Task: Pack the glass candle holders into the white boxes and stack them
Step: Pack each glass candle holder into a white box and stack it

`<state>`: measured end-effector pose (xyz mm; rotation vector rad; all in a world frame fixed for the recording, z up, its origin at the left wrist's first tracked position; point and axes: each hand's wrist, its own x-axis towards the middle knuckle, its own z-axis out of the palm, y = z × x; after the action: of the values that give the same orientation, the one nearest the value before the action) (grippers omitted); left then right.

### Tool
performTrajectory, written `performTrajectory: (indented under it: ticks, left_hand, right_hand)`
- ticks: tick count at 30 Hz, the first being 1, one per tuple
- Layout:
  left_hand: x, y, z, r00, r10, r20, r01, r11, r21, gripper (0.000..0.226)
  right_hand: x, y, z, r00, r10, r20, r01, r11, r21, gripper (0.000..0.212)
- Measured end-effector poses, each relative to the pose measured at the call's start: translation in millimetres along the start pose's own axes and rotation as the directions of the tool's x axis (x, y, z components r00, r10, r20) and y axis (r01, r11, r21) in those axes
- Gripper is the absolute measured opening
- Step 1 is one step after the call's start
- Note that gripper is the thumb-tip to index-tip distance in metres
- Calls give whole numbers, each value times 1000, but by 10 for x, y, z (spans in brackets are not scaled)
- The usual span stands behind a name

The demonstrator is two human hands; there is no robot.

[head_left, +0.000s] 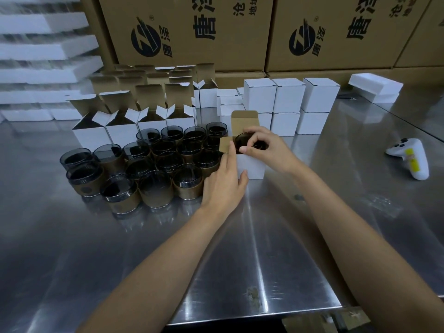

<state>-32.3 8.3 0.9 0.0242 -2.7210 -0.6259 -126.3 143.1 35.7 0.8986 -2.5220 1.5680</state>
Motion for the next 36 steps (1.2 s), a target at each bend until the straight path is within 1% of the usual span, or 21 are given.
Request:
performTrajectory:
  ticks: [4, 8, 9, 10, 11, 12, 13, 14, 15, 16, 17, 18, 20, 23, 24, 26, 27, 29, 31, 35, 36]
  left_hand:
    - [-3, -2, 1, 1000, 3, 5, -3, 1000, -17, 74]
    - [-6, -7, -1, 1000, 17, 3, -17, 999, -39, 75]
    - [-6, -7, 1, 1000, 19, 1, -19, 999, -40, 76]
    - [-7, -5, 3, 1000, 20, -1, -20, 999, -43, 77]
    - [-11, -6, 6, 1000, 18, -3, -19, 998, -52, 79]
    - [-15, -9, 8, 1000, 10, -4, -11, 998, -69, 82]
    - [-19, -18, 9, 1000, -7, -5, 7, 995, -96, 84]
    - [-19, -28, 7, 1000, -31, -6, 30, 992, -126, 87]
    - [-17, -39, 6, 998, -54, -8, 53, 987, -152, 90]
    - [-14, -49, 7, 997, -72, -11, 69, 983, -171, 92]
    - [-12, -56, 11, 997, -82, -12, 79, 979, -186, 94]
    - [-9, -56, 17, 996, -88, -11, 84, 976, -202, 95]
    - [0, -57, 32, 994, -105, -8, 100, 968, -230, 96]
    - [19, -68, 55, 993, -115, 1, 112, 967, -230, 97]
    - [23, -67, 57, 994, -113, 6, 111, 966, -234, 98]
    - [20, -55, 57, 994, -107, 11, 107, 958, -268, 102]
    - [18, -47, 54, 994, -105, 8, 103, 951, -293, 103]
    - [16, -36, 43, 995, -100, 1, 94, 937, -336, 106]
    - [12, -28, 35, 996, -85, -2, 78, 928, -364, 107]
    - [11, -23, 19, 998, -67, 0, 61, 913, -404, 108]
    - [10, -22, 16, 998, -68, 4, 63, 909, -412, 109]
  right_hand:
    - [1, 54, 24, 1000, 4, 30, -4, 1000, -15, 16]
    - [-12, 64, 43, 999, -4, 39, 4, 1000, 5, 16]
    - [-13, 61, 36, 999, -8, 40, 6, 1000, 29, 16]
    - [-10, 60, 26, 1000, -15, 11, 14, 997, 75, 15]
    - [-6, 64, 15, 998, -18, -67, 27, 991, 129, 14]
    - [-3, 80, 3, 982, 4, -187, 31, 982, 185, 13]
    - [-3, 111, -15, 947, 66, -314, 17, 967, 254, 14]
    - [-11, 152, -35, 898, 164, -409, -12, 938, 347, 15]
    - [-22, 196, -61, 851, 277, -446, -47, 887, 460, 17]
    - [-34, 245, -82, 824, 380, -421, -77, 810, 581, 18]
    - [-43, 297, -101, 817, 451, -360, -102, 727, 679, 19]
    - [-48, 336, -116, 822, 484, -301, -121, 665, 737, 20]
    - [-49, 358, -117, 847, 477, -234, -143, 628, 765, 25]
    - [-45, 308, -26, 877, 435, -206, -152, 658, 738, 38]
    - [-43, 293, 3, 883, 424, -201, -156, 669, 727, 38]
    - [-44, 281, 34, 909, 386, -158, -171, 690, 703, 30]
    - [-43, 278, 40, 924, 362, -123, -186, 708, 681, 30]
    - [-46, 268, 52, 946, 314, -75, -204, 763, 613, 34]
    - [-58, 278, 76, 959, 277, -59, -198, 804, 561, 34]
    - [-71, 268, 88, 965, 256, -55, -186, 817, 546, 21]
    - [-67, 253, 82, 963, 265, -53, -196, 819, 540, 20]
